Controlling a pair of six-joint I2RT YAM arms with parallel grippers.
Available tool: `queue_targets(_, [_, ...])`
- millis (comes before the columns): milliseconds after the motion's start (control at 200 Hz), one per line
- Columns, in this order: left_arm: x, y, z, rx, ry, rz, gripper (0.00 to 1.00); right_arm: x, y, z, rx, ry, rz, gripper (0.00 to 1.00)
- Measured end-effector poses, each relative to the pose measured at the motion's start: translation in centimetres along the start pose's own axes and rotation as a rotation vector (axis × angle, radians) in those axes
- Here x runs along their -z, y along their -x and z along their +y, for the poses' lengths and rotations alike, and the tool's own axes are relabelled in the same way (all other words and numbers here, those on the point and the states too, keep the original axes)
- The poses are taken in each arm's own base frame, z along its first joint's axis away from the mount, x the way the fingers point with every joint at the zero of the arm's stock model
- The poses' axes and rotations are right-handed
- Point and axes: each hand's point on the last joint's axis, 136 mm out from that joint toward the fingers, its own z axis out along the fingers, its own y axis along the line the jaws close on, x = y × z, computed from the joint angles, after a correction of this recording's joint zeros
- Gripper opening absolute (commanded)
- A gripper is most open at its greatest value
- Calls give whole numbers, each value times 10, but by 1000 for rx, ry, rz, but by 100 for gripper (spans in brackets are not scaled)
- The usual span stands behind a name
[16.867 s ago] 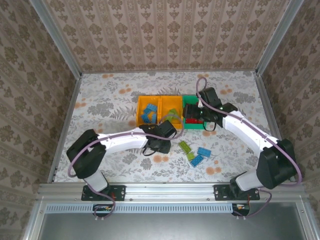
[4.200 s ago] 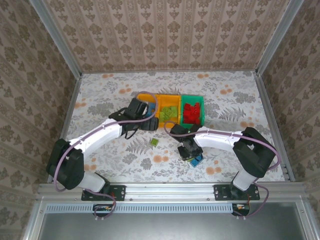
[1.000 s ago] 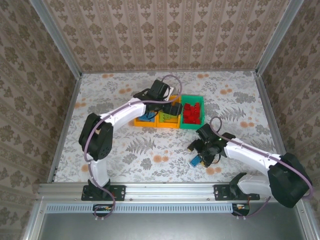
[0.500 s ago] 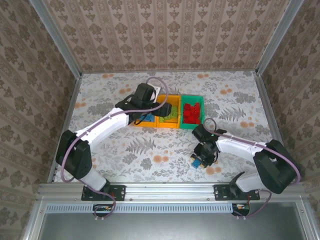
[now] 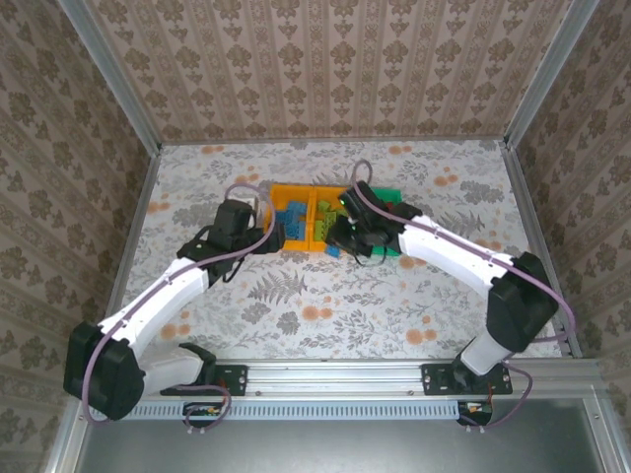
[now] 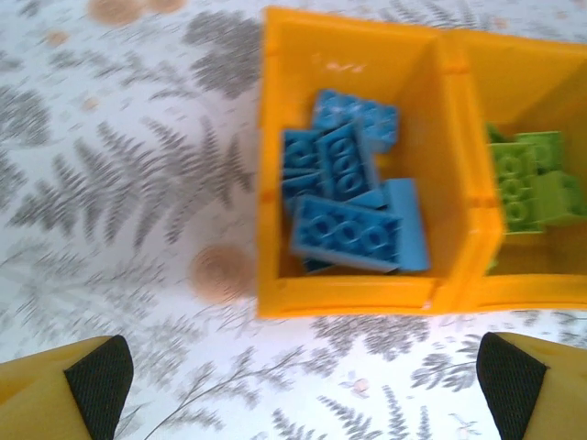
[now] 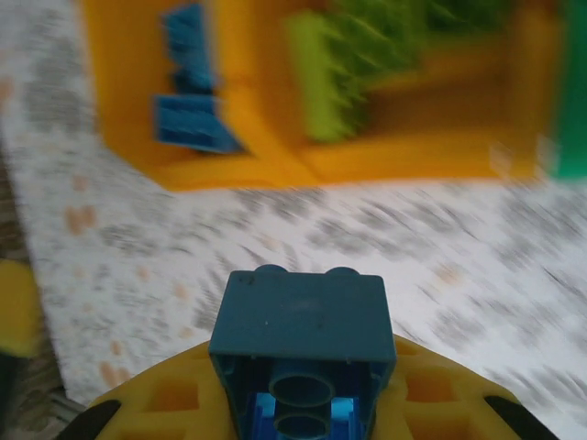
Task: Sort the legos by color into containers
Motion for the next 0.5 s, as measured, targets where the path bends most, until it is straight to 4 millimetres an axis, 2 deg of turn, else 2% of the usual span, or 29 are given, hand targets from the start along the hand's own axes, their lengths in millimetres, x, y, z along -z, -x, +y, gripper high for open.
queue_targets(95, [3,-15,25,65,58,13,100,-18,19,28,63,52,-20,21])
queue_targets(220, [7,-33,51,136,119,32,100,-51,35,49,105,82,-16,22])
queue_targets(365, [10,-43,62,179,137,33,100,-85,51,63,122,92,-13,25])
queue_targets(500, [11,-47,66,197,146,40,100,-106,63,64,110,88,-17,30])
